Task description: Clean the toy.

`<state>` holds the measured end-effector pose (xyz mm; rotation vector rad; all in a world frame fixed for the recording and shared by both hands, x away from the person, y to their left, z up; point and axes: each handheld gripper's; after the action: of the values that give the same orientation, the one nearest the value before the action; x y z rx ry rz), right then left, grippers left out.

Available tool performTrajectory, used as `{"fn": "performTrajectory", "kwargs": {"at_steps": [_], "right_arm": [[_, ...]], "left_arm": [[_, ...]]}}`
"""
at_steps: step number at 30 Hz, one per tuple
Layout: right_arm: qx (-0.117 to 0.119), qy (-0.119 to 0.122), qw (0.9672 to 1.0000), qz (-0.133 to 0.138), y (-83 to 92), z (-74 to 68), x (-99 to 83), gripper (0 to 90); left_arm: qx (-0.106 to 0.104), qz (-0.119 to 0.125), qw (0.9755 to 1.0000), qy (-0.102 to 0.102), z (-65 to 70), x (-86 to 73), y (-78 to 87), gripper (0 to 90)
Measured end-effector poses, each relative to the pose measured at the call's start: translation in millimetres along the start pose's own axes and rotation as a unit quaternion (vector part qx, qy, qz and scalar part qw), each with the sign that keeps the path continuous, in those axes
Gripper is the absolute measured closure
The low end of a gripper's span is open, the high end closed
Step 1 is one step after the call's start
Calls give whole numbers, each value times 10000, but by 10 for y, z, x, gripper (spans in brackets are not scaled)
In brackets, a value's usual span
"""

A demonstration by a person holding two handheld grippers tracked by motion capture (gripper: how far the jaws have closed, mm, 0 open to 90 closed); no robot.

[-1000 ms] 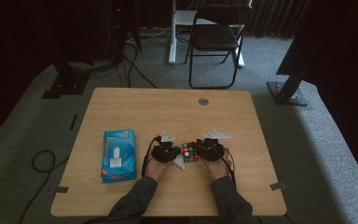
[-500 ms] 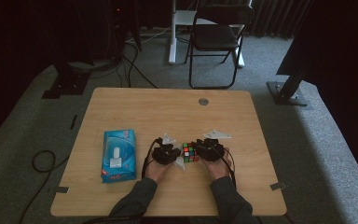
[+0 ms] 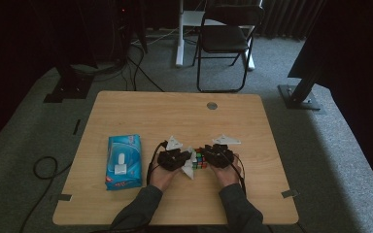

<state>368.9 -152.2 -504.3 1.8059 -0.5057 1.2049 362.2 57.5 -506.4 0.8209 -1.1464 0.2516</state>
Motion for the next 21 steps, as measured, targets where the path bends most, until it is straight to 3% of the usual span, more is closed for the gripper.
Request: {"fn": "performTrajectory", "kwargs": {"at_steps": [4,21], "right_arm": [[-2,4,10000,5,0,-2,0,696],[-14,8,10000,16,0,-7,-3,697]], "left_arm": [[47,-132,9999,27,-7,-36,-26,850],[140,-140,9998,95,-10,-105,-37,851]]}}
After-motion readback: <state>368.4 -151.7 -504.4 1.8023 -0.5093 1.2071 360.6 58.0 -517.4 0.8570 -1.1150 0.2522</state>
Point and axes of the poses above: each handheld gripper's, and its own axes: y roughly backward along the jaws, x roughly out of its top, z roughly to its right, and after that the axes turned 9 degrees about z, right-handed
